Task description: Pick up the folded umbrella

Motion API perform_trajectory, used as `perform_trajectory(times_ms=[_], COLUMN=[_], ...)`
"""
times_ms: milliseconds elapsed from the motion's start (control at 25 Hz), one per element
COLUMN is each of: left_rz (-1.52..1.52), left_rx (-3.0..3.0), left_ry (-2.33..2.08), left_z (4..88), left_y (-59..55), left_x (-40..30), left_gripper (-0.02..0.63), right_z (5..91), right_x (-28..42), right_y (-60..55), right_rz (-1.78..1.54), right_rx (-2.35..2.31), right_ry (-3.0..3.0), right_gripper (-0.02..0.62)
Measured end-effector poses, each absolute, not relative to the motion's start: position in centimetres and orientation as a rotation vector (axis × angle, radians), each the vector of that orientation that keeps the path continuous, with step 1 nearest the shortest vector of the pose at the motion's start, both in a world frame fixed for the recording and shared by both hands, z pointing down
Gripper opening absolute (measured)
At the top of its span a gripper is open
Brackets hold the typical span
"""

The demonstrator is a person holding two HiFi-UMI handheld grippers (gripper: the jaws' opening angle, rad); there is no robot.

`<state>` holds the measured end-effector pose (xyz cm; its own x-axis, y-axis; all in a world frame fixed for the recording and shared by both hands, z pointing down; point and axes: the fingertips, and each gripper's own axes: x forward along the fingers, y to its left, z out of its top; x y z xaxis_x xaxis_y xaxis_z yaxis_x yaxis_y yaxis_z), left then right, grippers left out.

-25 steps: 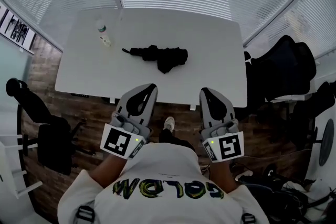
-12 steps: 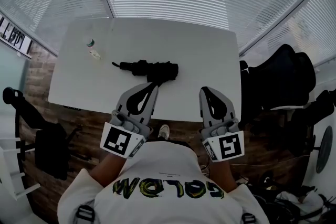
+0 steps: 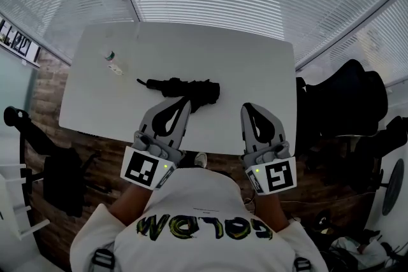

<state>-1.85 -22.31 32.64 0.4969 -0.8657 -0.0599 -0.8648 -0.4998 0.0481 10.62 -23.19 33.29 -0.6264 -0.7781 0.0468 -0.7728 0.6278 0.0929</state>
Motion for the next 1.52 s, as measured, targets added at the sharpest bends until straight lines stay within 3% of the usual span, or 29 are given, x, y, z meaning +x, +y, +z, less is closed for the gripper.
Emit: perform_trajectory(times_ms=[520,840,1200,1520], left_rz=[0.071,0.286,0.814,1.244], left_rx=[2.801,2.892,2.948,2.896], left_ry=[-1.457,-1.367,-1.152,-0.904], left_z=[33.1,36.2,45.6,54.8], left_y=[-24.9,-26.4,-29.2,-31.5], left_x=[-4.8,-4.7,-3.2,-2.1], left_gripper=[0.016,0.105,0.233,0.283], right_z=[31.5,31.7,31.9,32.5], right_x=[6.5,6.2,6.8,7.3], right_y=[-25.4,-24.9,-23.9,-23.3], right_rz=[-0.124,-0.127,-0.112,-0.081], right_rx=[1.357,1.381,1.417,1.430], right_ry=[-2.741,-2.710,-2.691,-2.684], right_gripper=[0.012,0.012,0.012,0.012])
